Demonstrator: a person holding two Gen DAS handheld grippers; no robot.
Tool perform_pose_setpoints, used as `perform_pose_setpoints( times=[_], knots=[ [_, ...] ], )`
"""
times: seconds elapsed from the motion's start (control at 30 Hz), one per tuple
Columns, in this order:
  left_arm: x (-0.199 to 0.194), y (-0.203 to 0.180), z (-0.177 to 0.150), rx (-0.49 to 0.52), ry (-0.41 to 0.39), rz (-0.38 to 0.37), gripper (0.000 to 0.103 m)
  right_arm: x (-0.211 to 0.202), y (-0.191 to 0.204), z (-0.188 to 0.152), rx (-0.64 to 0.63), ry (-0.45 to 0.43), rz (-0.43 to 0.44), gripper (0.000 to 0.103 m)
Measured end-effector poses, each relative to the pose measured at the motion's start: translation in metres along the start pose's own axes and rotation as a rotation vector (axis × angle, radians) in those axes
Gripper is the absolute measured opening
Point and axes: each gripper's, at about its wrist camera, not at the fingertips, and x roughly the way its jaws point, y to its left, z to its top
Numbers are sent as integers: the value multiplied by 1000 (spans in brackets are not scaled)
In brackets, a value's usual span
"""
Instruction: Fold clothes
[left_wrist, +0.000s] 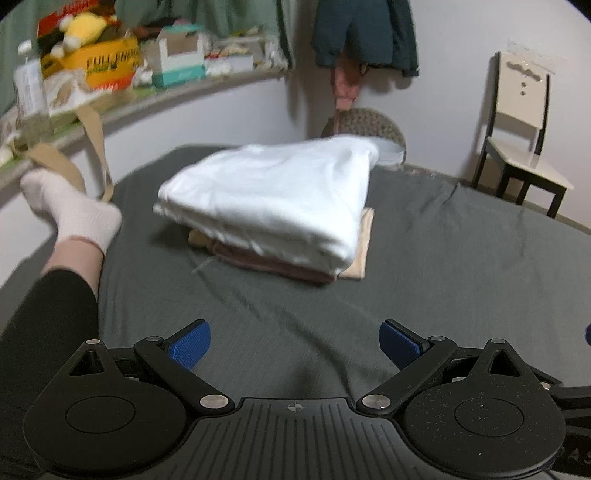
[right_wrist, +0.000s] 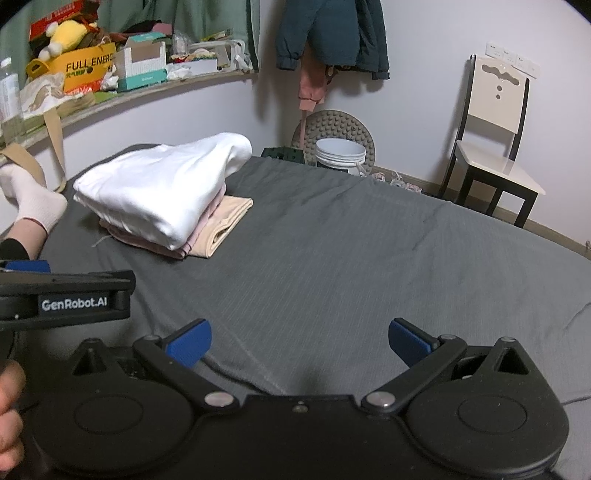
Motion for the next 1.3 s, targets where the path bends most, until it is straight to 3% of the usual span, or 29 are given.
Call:
perform_pose_setpoints(
  times=[0.27, 0.57, 0.67, 0.8, 0.87, 1.0, 1.17, 1.3],
  knots=[
    [-61, -4, 25, -6, -102, -13, 98, -39, -18, 11, 17, -119, -7, 103],
    [-195, 24, 79, -1, -305, -105, 98, -101, -55, 12, 64, -305, 29, 103],
    [-232, 37, 82, -3, -384, -177, 98, -113, -65, 6, 93, -341, 62, 103],
    [-280, 70, 66, -65, -513, -356, 98, -122, -77, -11, 119, -393, 160, 103],
    [-300, 89, 58, -126, -515, -387, 98, -124, -82, -25, 126, -415, 204, 103],
    [-332, 125, 42, -107, -425, -283, 98, -119, -86, -50, 109, -425, 190, 103],
    [-371, 192, 7, -72, -352, -20, 98, -115, -86, -71, 112, -413, 145, 103],
    [-403, 251, -24, -148, -257, 99, 98, -125, -92, -98, 186, -570, 254, 103]
  ],
)
